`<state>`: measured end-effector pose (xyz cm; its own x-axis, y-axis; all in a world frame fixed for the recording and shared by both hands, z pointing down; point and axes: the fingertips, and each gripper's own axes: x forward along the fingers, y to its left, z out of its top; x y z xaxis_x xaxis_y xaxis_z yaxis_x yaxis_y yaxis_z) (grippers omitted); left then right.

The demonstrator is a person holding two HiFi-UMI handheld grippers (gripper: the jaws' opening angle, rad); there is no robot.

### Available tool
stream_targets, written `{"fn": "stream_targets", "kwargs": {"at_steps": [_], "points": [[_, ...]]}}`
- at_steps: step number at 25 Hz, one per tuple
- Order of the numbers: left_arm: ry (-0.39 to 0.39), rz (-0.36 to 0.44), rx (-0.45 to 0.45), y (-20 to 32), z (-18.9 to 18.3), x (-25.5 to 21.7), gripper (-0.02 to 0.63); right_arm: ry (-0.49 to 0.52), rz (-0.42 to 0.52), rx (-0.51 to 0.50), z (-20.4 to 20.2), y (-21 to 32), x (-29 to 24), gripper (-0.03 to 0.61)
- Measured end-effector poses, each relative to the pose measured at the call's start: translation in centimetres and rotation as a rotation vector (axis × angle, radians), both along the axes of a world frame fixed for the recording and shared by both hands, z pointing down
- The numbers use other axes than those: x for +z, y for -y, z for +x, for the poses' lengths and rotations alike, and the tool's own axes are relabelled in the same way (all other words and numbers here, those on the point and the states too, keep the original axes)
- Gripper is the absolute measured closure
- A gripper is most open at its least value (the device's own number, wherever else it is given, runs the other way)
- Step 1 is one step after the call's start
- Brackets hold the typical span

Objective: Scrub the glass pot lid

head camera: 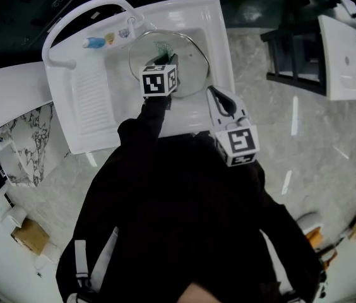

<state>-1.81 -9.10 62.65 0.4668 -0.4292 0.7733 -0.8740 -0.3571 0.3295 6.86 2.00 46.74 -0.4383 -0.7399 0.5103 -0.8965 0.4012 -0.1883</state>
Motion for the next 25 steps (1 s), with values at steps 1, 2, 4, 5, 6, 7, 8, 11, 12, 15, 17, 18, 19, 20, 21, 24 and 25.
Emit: {"fn": "stream_targets", "kwargs": {"at_steps": [1, 2, 4, 5, 6, 7, 8, 11, 12, 15, 17, 18, 19, 20, 21, 24, 25], "points": [[0.002, 0.001, 0.001, 0.0, 0.1, 0.0, 0.551, 0.000, 0.000, 0.002, 0.1, -0.1, 0.0, 0.577], [0.004, 0.002, 0.003, -0.1, 0.2, 0.0, 0.552, 0.000, 0.000, 0.004, 0.2, -0.1, -0.1, 0.577], [0.007, 0.002, 0.005, -0.1, 0.3, -0.1, 0.551, -0.003, -0.004, -0.001, 0.5, -0.3, -0.1, 0.576], [0.007, 0.001, 0.006, -0.2, 0.4, -0.1, 0.552, -0.004, -0.007, -0.002, 0.6, -0.4, -0.1, 0.577], [0.007, 0.000, 0.008, -0.2, 0.5, -0.1, 0.551, -0.004, -0.008, -0.002, 0.7, -0.4, 0.0, 0.577], [0.007, 0.000, 0.010, -0.3, 0.7, -0.1, 0.552, -0.003, -0.009, -0.001, 0.8, -0.5, 0.0, 0.576], [0.008, -0.001, 0.013, -0.3, 0.9, -0.1, 0.551, -0.003, -0.010, -0.001, 0.9, -0.5, 0.0, 0.576], [0.012, 0.000, 0.016, -0.4, 1.3, -0.1, 0.551, -0.003, -0.010, -0.001, 1.1, -0.5, 0.0, 0.576], [0.014, 0.001, 0.017, -0.5, 1.4, -0.1, 0.551, -0.002, -0.009, -0.001, 1.2, -0.5, 0.0, 0.577], [0.015, 0.001, 0.021, -0.5, 1.8, -0.2, 0.552, 0.001, -0.003, 0.001, 1.6, -0.4, -0.1, 0.576], [0.016, 0.000, 0.026, -0.7, 2.0, -0.2, 0.551, 0.013, 0.002, 0.013, 1.7, -0.2, -0.3, 0.577], [0.015, -0.002, 0.027, -0.8, 2.1, -0.2, 0.551, 0.017, 0.002, 0.014, 1.7, -0.2, -0.4, 0.577], [0.014, -0.004, 0.027, -0.8, 2.2, -0.3, 0.551, 0.018, 0.000, 0.012, 1.8, -0.2, -0.4, 0.577], [0.012, -0.005, 0.028, -0.9, 2.4, -0.3, 0.552, 0.024, 0.000, 0.015, 1.8, -0.2, -0.5, 0.577], [0.009, -0.006, 0.029, -1.0, 2.6, -0.4, 0.551, 0.034, 0.004, 0.021, 1.9, -0.1, -0.7, 0.577], [0.009, -0.006, 0.034, -1.2, 3.1, -0.4, 0.552, 0.037, 0.006, 0.025, 2.1, -0.2, -0.8, 0.577], [0.010, -0.006, 0.035, -1.3, 3.2, -0.4, 0.551, 0.038, 0.005, 0.026, 2.2, -0.3, -0.7, 0.577]]}}
